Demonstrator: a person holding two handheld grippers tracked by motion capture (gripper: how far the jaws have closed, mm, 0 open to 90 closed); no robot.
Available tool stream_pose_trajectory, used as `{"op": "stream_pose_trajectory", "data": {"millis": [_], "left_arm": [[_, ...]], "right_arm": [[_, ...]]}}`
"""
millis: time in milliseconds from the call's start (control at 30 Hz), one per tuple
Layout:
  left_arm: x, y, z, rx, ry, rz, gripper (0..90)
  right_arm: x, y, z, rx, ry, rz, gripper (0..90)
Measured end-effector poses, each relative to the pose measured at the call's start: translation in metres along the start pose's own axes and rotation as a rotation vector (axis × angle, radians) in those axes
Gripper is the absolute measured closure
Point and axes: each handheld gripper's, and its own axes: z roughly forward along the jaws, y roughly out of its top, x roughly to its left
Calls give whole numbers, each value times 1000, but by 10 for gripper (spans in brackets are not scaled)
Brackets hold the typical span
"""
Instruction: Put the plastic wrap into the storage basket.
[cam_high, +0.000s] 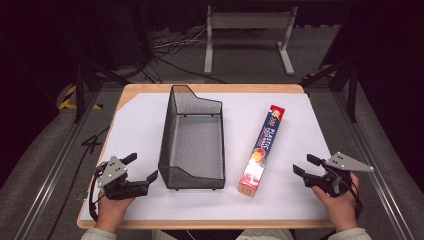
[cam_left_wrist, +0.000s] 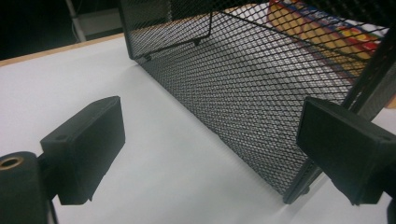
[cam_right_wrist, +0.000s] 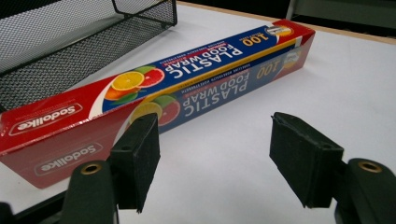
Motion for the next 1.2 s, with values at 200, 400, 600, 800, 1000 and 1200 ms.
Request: {"op": "stream_pose_trajectory", "data": {"millis": [200,400,600,800,1000,1200], "left_arm": [[3,-2,2,5,-3,4,92],[2,-1,1,1,-10,3,92],[2,-3,0,-1,-5,-11,93],[2,-4,-1,7,8,-9,98],[3,-5,-2,0,8,-19,98],[2,-4,-1,2,9,-3,99]], "right_arm": [[4,6,0,-12,19,5,392],[6,9,-2,-18,32,-7,471],[8,25,-2,18,137,-20,722],[13,41,7,14,139,-35,900],[19,49,11,8,175,-37,900],[22,58,11,24,225,-64,900]]}}
